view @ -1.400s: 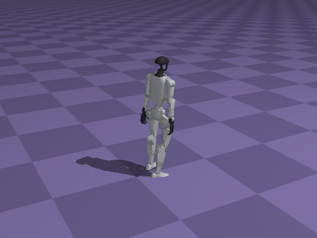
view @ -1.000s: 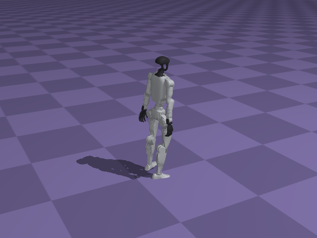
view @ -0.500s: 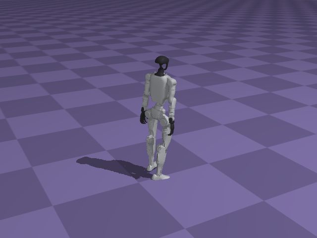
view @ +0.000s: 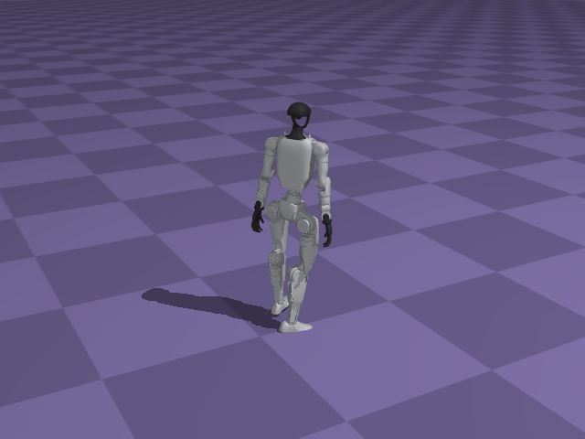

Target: Upper body actions

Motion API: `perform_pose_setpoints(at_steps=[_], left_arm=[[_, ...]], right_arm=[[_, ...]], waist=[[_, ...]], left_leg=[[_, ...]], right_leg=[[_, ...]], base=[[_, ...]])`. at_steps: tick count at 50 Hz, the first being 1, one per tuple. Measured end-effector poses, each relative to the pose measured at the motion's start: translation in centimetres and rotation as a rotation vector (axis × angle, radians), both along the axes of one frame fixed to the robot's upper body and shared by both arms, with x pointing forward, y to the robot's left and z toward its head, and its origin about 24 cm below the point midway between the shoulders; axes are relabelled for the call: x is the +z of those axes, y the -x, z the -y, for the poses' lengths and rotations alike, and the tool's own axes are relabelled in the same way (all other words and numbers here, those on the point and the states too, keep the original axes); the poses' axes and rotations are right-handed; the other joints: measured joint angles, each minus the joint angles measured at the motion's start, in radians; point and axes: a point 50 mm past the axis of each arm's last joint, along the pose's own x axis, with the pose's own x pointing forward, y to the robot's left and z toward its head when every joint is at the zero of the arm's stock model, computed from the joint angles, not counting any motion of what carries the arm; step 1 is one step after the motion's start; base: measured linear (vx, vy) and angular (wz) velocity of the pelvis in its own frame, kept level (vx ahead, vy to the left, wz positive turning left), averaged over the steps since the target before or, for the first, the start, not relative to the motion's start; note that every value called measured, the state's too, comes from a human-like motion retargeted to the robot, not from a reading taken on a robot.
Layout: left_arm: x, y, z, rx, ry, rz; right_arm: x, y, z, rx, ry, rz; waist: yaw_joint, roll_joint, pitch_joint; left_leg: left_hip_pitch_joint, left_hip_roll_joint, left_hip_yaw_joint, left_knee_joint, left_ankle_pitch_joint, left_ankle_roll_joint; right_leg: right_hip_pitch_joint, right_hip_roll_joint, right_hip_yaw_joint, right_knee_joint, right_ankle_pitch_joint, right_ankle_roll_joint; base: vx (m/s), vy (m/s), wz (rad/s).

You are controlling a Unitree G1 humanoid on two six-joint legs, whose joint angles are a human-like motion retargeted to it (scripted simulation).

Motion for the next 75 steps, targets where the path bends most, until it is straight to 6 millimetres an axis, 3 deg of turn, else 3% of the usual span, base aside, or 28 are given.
perform_pose_setpoints(at_steps=[13,20,27,32,43,54,65,75], left_arm=[[-0.1,0.9,1.1,0.01,0.042,-0.024],[-0.2,-0.8,1.1,-0.009,0.083,0.016],[-0.2,-3.5,0.9,-0.038,0.087,0.1],[-0.2,-4.1,1.5,-0.04,0.106,0.134],[-0.3,-1.3,1.1,-0.078,0.106,0.042],[0.0,2.0,0.1,0.007,0.077,-0.029],[-0.1,1.8,0.3,0.041,0.077,-0.003],[0.0,1.9,-0.1,0.067,0.05,-0.004]], right_arm=[[0.0,0.7,-0.3,-0.049,-0.032,-0.033],[-0.1,0.2,-0.6,-0.086,-0.053,-0.029],[0.0,1.1,-0.9,-0.058,-0.065,-0.079],[0.1,1.6,-0.8,-0.069,-0.063,-0.107],[0.0,1.0,-0.8,-0.08,-0.076,-0.08],[0.0,0.4,-0.7,-0.054,-0.073,-0.063],[0.2,1.0,0.0,-0.061,-0.047,-0.086],[0.5,2.3,0.7,-0.081,-0.014,-0.115]], waist=[[-0.134,0.046,-0.067],[-0.2,0.07,-0.077],[-0.233,0.064,-0.079],[-0.242,0.067,-0.074],[-0.239,0.072,-0.074],[-0.193,0.062,-0.071],[-0.105,0.052,-0.067],[0.02,0.029,-0.064]], left_leg=[[0.031,0.055,0.09,-0.01,-0.042,-0.003],[0.059,0.085,0.157,-0.013,-0.061,-0.013],[0.08,0.099,0.19,-0.015,-0.069,-0.02],[0.09,0.104,0.2,-0.016,-0.071,-0.023],[0.092,0.112,0.215,-0.015,-0.074,-0.029],[0.058,0.104,0.17,-0.007,-0.069,-0.021],[-0.038,0.055,0.005,0.025,-0.037,-0.018],[-0.154,-0.02,-0.179,0.032,0.062,-0.063]], right_leg=[[-0.074,0.031,0.141,0.022,0.035,-0.024],[-0.107,0.045,0.217,0.038,0.054,-0.034],[-0.113,0.053,0.25,0.046,0.065,-0.04],[-0.113,0.056,0.265,0.05,0.07,-0.043],[-0.122,0.06,0.288,0.055,0.08,-0.048],[-0.111,0.051,0.249,0.052,0.077,-0.043],[-0.057,0.014,0.095,0.032,0.048,-0.02],[0.02,-0.003,-0.126,0.046,-0.021,0.049]], base=[[0.04,-0.13,-0.61],[-0.06,-0.23,-0.68],[-0.16,-0.26,-0.29],[-0.12,-0.09,-0.13],[-0.01,0.0,-0.03],[0.03,0.04,0.16],[0.05,0.25,0.92],[-0.09,0.26,1.77]])
